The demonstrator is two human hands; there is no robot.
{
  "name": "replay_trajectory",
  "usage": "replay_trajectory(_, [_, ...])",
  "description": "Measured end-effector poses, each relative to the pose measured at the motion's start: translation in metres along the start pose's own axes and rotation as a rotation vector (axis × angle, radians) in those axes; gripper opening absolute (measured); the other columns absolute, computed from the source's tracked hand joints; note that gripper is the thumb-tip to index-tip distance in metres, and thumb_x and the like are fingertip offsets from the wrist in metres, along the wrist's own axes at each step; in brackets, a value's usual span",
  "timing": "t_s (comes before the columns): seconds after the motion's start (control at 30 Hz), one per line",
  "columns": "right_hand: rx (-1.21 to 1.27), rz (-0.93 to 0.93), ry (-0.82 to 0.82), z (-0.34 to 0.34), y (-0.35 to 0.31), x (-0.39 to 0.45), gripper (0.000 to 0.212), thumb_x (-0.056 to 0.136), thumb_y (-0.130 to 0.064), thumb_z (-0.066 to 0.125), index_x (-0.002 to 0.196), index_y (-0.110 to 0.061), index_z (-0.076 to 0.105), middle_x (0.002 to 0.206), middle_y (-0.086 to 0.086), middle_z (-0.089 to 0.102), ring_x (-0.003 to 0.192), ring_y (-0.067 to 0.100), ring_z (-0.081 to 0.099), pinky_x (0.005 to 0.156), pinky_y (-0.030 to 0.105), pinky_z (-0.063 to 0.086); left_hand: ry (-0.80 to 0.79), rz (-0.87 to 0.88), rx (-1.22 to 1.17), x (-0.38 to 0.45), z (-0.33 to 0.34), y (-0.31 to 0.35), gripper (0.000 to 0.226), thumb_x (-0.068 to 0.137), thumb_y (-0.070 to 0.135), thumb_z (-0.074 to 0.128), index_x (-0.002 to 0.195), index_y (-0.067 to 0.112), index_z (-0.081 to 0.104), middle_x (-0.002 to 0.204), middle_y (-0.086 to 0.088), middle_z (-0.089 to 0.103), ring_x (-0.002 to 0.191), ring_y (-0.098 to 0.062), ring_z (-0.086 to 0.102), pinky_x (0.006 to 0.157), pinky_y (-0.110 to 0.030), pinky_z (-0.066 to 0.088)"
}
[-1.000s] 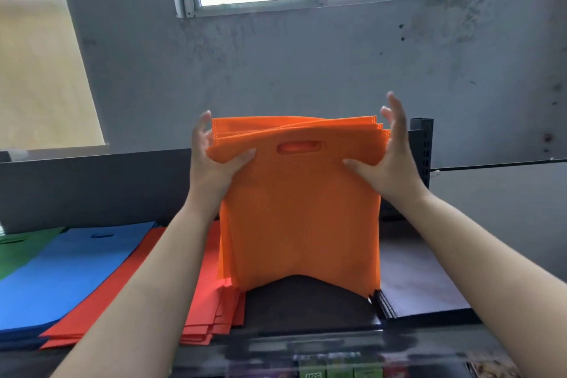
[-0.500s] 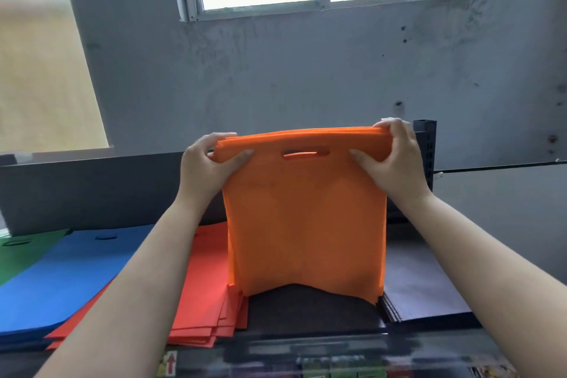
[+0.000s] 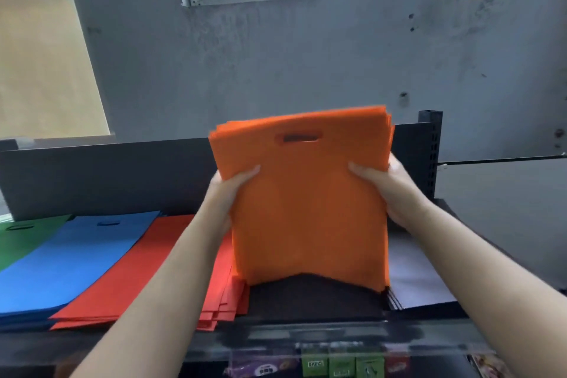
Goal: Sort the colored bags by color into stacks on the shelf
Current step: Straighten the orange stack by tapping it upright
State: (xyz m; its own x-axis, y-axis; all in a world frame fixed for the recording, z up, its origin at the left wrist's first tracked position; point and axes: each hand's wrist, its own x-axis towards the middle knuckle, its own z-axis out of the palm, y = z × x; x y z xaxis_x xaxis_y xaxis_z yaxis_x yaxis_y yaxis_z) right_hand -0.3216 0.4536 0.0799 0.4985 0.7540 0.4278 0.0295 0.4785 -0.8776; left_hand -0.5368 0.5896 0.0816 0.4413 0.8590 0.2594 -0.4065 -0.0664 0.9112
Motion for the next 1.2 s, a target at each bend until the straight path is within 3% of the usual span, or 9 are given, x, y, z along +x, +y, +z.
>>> replay_trajectory(0.1, [-0.115,0.150,-0.006,-0.013,0.035,-0.023,0.032,0.077,-0.006,0.074,0.106,-0.017,0.065,0.094,0.002,0.073,0.082,0.016,0.072,0.062,0.024,0.057,0.002,-0.142,0.160,-0.009,-0.016,-0.040,0.026,0.079,0.011,0.072,0.104,0.013,0.067,0.101,-0.009,0.073,0.083,-0.019,0.071,0.068,-0.028,0.055])
replay_trajectory(0.23, [-0.151,0.016,0.083,-0.006,0.037,-0.016,0.025,0.076,0.000,0.074,0.091,-0.019,0.068,0.081,-0.001,0.074,0.076,0.018,0.072,0.065,0.031,0.058,0.067,0.013,0.136,0.000,-0.009,-0.040,0.015,0.077,0.018,0.076,0.091,0.017,0.070,0.090,-0.005,0.075,0.080,-0.019,0.072,0.063,-0.026,0.057])
replay_trajectory(0.4, [-0.100,0.156,-0.027,-0.016,0.047,-0.020,0.037,0.075,-0.011,0.077,0.106,-0.024,0.064,0.097,0.000,0.074,0.086,0.018,0.072,0.068,0.030,0.057,0.021,-0.094,0.041,-0.007,-0.026,-0.051,0.048,0.063,0.029,0.079,0.108,0.016,0.065,0.097,-0.004,0.074,0.087,-0.021,0.072,0.063,-0.027,0.057])
replay_trajectory(0.5, [-0.200,0.211,0.058,-0.021,0.072,-0.039,0.029,0.077,-0.011,0.077,0.101,-0.024,0.065,0.097,-0.001,0.073,0.085,0.017,0.070,0.070,0.030,0.055,0.032,-0.193,0.144,-0.022,-0.032,-0.079,0.027,0.074,0.022,0.075,0.100,0.017,0.067,0.089,0.001,0.075,0.080,-0.015,0.072,0.061,-0.023,0.055])
replay_trajectory(0.63, [-0.140,0.098,0.113,-0.012,0.071,-0.029,0.023,0.079,-0.004,0.073,0.093,-0.021,0.067,0.089,0.000,0.074,0.082,0.020,0.071,0.070,0.034,0.057,0.168,-0.058,0.111,-0.011,-0.021,-0.076,0.011,0.079,0.021,0.075,0.087,0.017,0.070,0.080,0.002,0.075,0.073,-0.015,0.072,0.061,-0.027,0.056])
replay_trajectory(0.8, [-0.196,0.187,-0.023,-0.024,0.065,-0.029,0.047,0.068,-0.017,0.082,0.107,-0.034,0.060,0.098,-0.010,0.073,0.085,0.007,0.070,0.062,0.018,0.055,0.018,-0.123,0.210,-0.018,-0.030,-0.074,0.030,0.072,0.020,0.078,0.100,0.024,0.065,0.096,0.004,0.074,0.084,-0.011,0.071,0.065,-0.022,0.053])
replay_trajectory(1.0, [-0.179,0.011,0.001,-0.022,0.024,-0.004,0.089,0.058,-0.037,0.080,0.136,-0.030,0.040,0.116,-0.009,0.063,0.097,0.005,0.066,0.067,0.019,0.055,-0.025,0.145,0.103,-0.002,-0.008,-0.015,0.053,0.060,0.032,0.076,0.110,0.024,0.061,0.100,0.005,0.073,0.090,-0.013,0.070,0.069,-0.025,0.056])
replay_trajectory(1.1, [-0.173,-0.131,0.044,-0.014,0.003,0.010,0.090,0.074,-0.022,0.078,0.144,-0.037,0.023,0.120,-0.008,0.060,0.097,-0.001,0.065,0.069,0.017,0.054,-0.009,0.283,0.064,0.010,0.004,0.013,0.070,0.063,0.030,0.076,0.128,0.018,0.053,0.114,-0.002,0.068,0.099,-0.016,0.067,0.078,-0.030,0.055])
replay_trajectory(1.2, [-0.373,-0.336,0.086,-0.010,-0.021,0.018,0.093,0.080,-0.013,0.075,0.138,-0.051,0.013,0.140,-0.004,0.041,0.113,0.000,0.054,0.089,0.022,0.049,0.020,0.447,0.187,0.016,0.003,0.037,0.081,0.063,0.029,0.084,0.131,0.040,0.041,0.123,0.007,0.057,0.106,-0.007,0.062,0.079,-0.024,0.054])
